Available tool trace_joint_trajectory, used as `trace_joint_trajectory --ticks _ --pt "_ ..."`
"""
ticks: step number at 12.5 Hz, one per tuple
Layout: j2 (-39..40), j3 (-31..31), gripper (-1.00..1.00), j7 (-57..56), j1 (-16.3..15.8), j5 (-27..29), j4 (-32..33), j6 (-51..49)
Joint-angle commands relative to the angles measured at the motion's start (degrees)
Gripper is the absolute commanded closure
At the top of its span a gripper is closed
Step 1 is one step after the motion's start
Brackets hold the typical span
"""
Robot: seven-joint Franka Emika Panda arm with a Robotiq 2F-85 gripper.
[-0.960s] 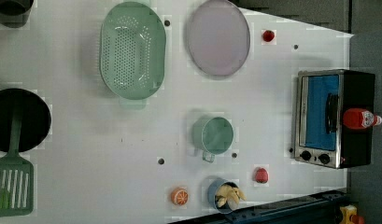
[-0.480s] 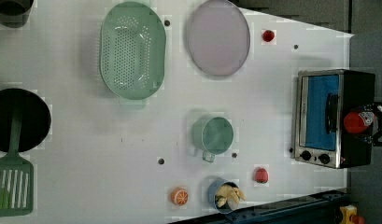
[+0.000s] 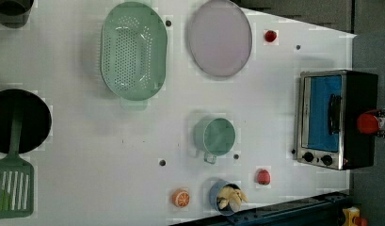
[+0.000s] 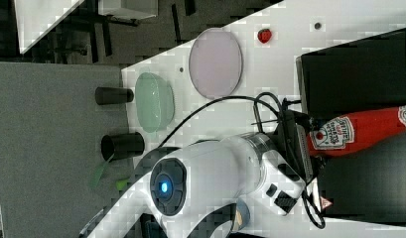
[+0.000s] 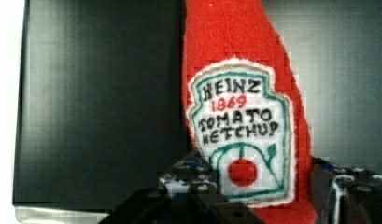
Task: Pick Ketchup from oven and place it on table.
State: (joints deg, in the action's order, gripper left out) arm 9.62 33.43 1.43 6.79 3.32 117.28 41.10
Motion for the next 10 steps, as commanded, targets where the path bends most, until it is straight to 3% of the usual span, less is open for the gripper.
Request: trace_joint_trajectory --ticks 1,4,7,10 --pt "-4.8 -3.7 -0.01 -1.4 -2.2 0.3 -5.5 -6.1" --pt "-9.5 -8.0 -0.01 0.6 -3.3 0.3 -7.7 -17.2" --pt "-14.9 -16.0 -0.01 5.0 -3.9 0.0 -6.7 -20.3" --pt "-16.8 -24.4 -0.01 10.9 -4.1 0.0 -1.7 -20.9"
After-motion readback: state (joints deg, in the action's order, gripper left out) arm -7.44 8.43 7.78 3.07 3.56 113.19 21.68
